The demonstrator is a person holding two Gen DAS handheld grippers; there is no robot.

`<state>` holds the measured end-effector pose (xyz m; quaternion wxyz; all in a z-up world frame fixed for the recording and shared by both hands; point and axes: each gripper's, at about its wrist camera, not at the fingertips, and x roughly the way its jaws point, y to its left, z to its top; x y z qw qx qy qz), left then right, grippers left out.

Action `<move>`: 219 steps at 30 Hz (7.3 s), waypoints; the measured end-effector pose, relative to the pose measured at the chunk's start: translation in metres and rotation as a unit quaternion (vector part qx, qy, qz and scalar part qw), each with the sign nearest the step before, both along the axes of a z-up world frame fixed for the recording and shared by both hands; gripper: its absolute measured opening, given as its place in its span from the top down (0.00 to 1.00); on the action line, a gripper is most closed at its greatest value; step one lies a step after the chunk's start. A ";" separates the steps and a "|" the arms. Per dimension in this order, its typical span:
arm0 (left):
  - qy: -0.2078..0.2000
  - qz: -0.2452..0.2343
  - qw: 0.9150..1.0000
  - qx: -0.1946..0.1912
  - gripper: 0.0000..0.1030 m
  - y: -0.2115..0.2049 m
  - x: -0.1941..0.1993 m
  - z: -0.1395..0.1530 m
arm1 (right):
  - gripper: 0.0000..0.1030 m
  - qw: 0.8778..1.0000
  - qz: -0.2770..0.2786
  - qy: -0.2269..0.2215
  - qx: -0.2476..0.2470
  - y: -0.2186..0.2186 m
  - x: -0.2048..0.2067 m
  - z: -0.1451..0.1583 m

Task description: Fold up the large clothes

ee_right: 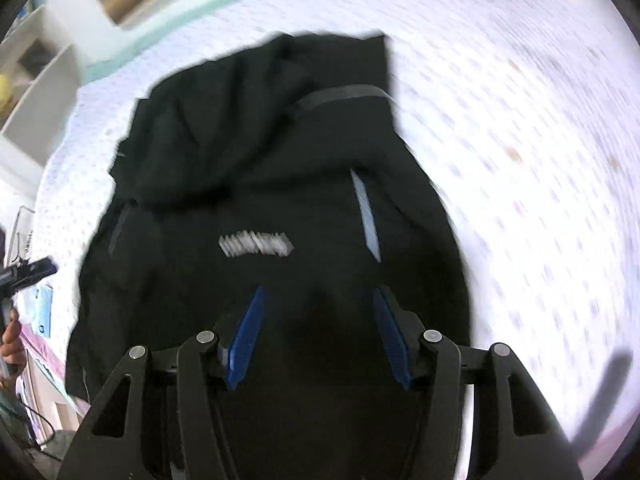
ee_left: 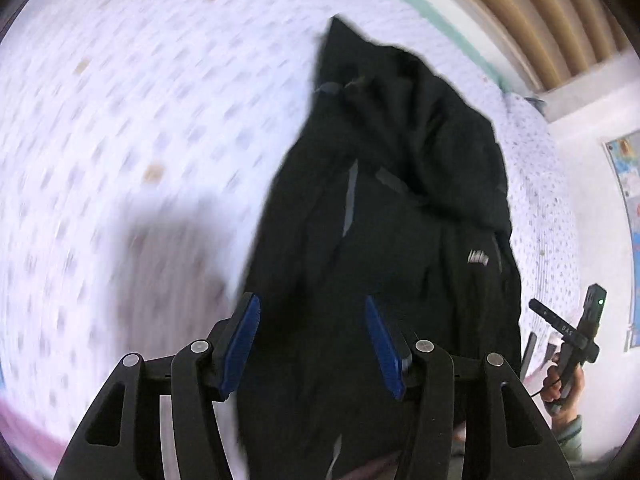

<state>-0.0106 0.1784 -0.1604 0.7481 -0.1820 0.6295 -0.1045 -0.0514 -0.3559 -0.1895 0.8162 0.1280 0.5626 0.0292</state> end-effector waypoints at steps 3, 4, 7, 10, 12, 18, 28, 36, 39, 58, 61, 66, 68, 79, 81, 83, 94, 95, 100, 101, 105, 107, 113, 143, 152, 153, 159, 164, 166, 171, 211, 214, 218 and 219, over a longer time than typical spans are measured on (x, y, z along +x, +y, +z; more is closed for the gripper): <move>0.036 0.007 0.999 -0.004 0.45 0.011 -0.030 -0.016 | 0.41 0.999 -0.015 0.027 0.020 -0.016 -0.030 -0.012; 0.045 0.008 0.999 -0.006 0.45 0.009 -0.038 -0.021 | 0.41 0.999 -0.020 0.038 0.024 -0.020 -0.039 -0.017; 0.069 0.015 0.997 -0.014 0.45 0.011 -0.063 -0.034 | 0.41 0.997 -0.032 0.063 0.017 -0.029 -0.056 -0.028; 0.084 0.016 0.996 -0.014 0.45 0.009 -0.077 -0.045 | 0.41 0.996 -0.045 0.072 0.013 -0.034 -0.069 -0.030; 0.091 0.017 0.996 -0.007 0.45 0.008 -0.082 -0.050 | 0.41 0.996 -0.052 0.076 0.003 -0.037 -0.077 -0.030; 0.116 0.027 0.993 -0.006 0.45 0.004 -0.084 -0.067 | 0.41 0.991 -0.081 0.102 -0.009 -0.053 -0.096 -0.040; 0.041 0.012 0.981 -0.188 0.45 -0.029 -0.073 -0.026 | 0.59 0.993 -0.028 0.051 0.107 -0.042 -0.094 -0.021; 0.092 -0.017 0.993 -0.077 0.45 -0.054 -0.080 -0.056 | 0.60 0.991 -0.046 0.077 0.098 -0.037 -0.089 -0.043; 0.100 -0.020 0.994 -0.050 0.45 -0.054 -0.093 -0.061 | 0.59 0.991 -0.062 0.108 0.057 -0.044 -0.102 -0.054; -0.002 0.065 0.992 -0.103 0.90 -0.030 -0.072 0.004 | 0.86 0.994 -0.064 0.054 0.064 -0.077 -0.118 0.013; -0.029 0.065 0.990 -0.118 0.90 -0.033 -0.058 0.016 | 0.86 0.996 -0.056 0.033 0.057 -0.088 -0.102 0.031; -0.058 0.062 0.987 -0.134 0.89 -0.036 -0.032 0.037 | 0.86 0.992 -0.081 0.003 0.099 -0.093 -0.077 0.055; -0.083 0.066 0.983 -0.147 0.89 -0.035 -0.018 0.051 | 0.86 0.993 -0.078 -0.009 0.091 -0.091 -0.063 0.066; -0.150 0.087 0.973 -0.152 0.89 -0.035 0.114 0.104 | 0.87 0.981 -0.110 -0.120 0.106 -0.114 0.040 0.137; -0.143 0.097 0.973 -0.154 0.89 -0.036 0.144 0.100 | 0.87 0.978 -0.130 -0.120 0.113 -0.124 0.073 0.137; -0.133 0.109 0.973 -0.152 0.89 -0.039 0.176 0.092 | 0.87 0.976 -0.144 -0.111 0.118 -0.129 0.103 0.131; -0.034 0.163 0.979 -0.121 0.87 -0.054 0.303 -0.036 | 0.84 0.981 -0.168 -0.020 0.098 -0.130 0.272 0.036; -0.023 0.165 0.979 -0.121 0.86 -0.054 0.308 -0.049 | 0.84 0.982 -0.166 -0.004 0.090 -0.127 0.285 0.022; -0.008 0.148 0.983 -0.106 0.85 -0.061 0.318 -0.084 | 0.84 0.981 -0.166 0.041 0.092 -0.119 0.316 -0.041; -0.009 0.133 0.987 -0.094 0.85 -0.065 0.320 -0.084 | 0.84 0.980 -0.169 0.043 0.094 -0.118 0.318 -0.049; -0.016 0.076 0.995 -0.057 0.85 -0.077 0.322 -0.070 | 0.80 0.978 -0.170 0.039 0.114 -0.121 0.314 -0.054; -0.013 0.054 0.997 -0.056 0.83 -0.077 0.320 -0.057 | 0.74 0.974 -0.169 0.039 0.146 -0.128 0.307 -0.044; -0.047 0.027 0.976 -0.212 0.52 -0.037 0.288 0.007 | 0.47 0.974 -0.134 -0.023 0.183 -0.151 0.267 0.027; -0.095 0.025 0.995 0.033 0.86 -0.068 0.311 -0.027 | 0.82 0.991 -0.014 -0.086 -0.100 -0.086 0.312 -0.009; -0.161 0.074 0.984 0.029 0.87 -0.067 0.350 0.030 | 0.86 0.967 -0.044 -0.168 -0.186 -0.080 0.330 0.065; -0.155 0.076 0.984 0.035 0.87 -0.070 0.359 0.023 | 0.86 0.968 -0.049 -0.163 -0.187 -0.081 0.339 0.062; -0.068 0.085 0.992 0.062 0.86 -0.078 0.391 -0.065 | 0.86 0.985 -0.066 -0.044 -0.156 -0.093 0.393 -0.036; -0.066 0.064 0.991 0.095 0.82 -0.088 0.391 -0.081 | 0.81 0.984 -0.056 -0.014 -0.170 -0.087 0.395 -0.069; -0.073 0.050 0.991 0.098 0.78 -0.088 0.391 -0.074 | 0.74 0.984 -0.058 -0.015 -0.166 -0.089 0.393 -0.064; -0.090 0.036 0.993 0.063 0.65 -0.063 0.367 -0.030 | 0.60 0.989 -0.084 -0.072 -0.099 -0.108 0.351 -0.004; -0.115 -0.126 0.985 0.000 0.51 -0.236 0.275 0.005 | 0.43 0.996 0.041 -0.070 -0.023 0.026 0.270 0.016; -0.074 -0.110 0.991 0.014 0.51 -0.239 0.309 -0.024 | 0.43 0.998 0.022 -0.048 -0.032 0.020 0.309 0.002; -0.007 -0.094 0.995 0.016 0.51 -0.232 0.336 -0.085 | 0.42 0.999 0.028 0.017 -0.036 0.020 0.345 -0.059; -0.011 -0.097 0.995 0.018 0.51 -0.232 0.338 -0.088 | 0.40 0.998 0.033 0.007 -0.051 0.024 0.347 -0.065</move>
